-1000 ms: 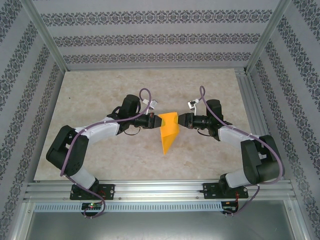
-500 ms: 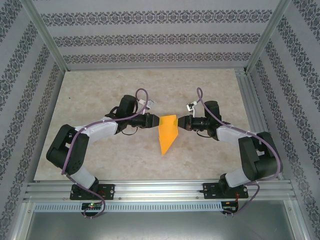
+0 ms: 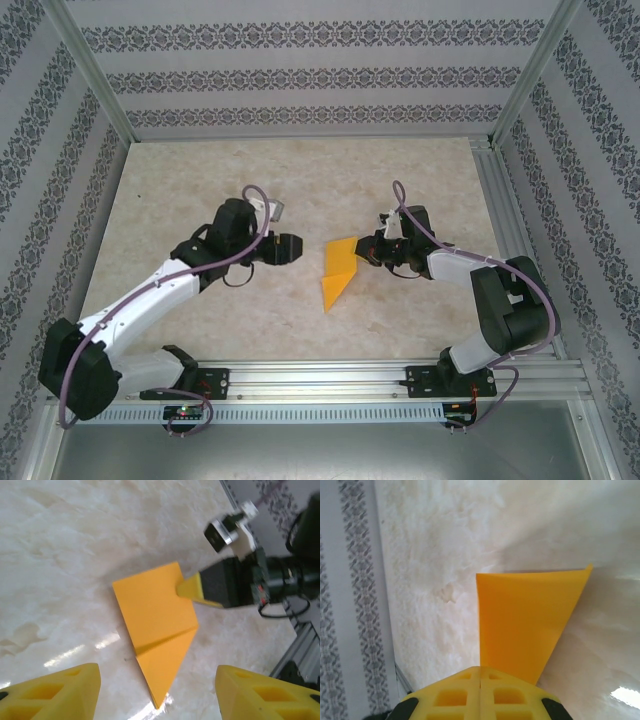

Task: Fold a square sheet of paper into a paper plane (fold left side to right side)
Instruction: Fold the wing for the fifth time at the center of the table.

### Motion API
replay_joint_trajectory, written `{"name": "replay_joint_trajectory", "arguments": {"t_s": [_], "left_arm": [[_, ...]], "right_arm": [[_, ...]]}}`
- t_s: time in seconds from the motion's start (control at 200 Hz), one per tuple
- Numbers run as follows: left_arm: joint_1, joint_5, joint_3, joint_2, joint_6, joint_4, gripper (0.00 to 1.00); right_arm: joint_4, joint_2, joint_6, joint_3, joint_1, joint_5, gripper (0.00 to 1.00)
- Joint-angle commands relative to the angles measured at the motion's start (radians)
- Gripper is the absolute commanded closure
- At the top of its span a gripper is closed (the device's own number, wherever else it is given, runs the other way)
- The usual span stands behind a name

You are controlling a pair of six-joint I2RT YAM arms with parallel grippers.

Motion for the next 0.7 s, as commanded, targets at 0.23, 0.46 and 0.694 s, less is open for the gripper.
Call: {"name": "replay_joint_trajectory", "arguments": {"t_s": [0.23, 0.46, 0.694], "left_arm": [[-0.287, -0.276, 0.002, 0.197, -0.038, -0.029, 0.36], [-0.380, -0.402, 0.160, 0.432, 0.023, -0.084, 0.35], [-0.412, -0.504, 0.293, 0.580, 0.081, -0.181, 0.35]], "right_arm": [[-0.021, 0.106, 0.111, 0.062, 0.008, 0.076, 1.00], [-0.014, 0.123, 0.108, 0.058, 0.008, 0.067, 1.00], [-0.008, 0.141, 0.108, 0.065, 0.008, 0.052, 1.00]]}}
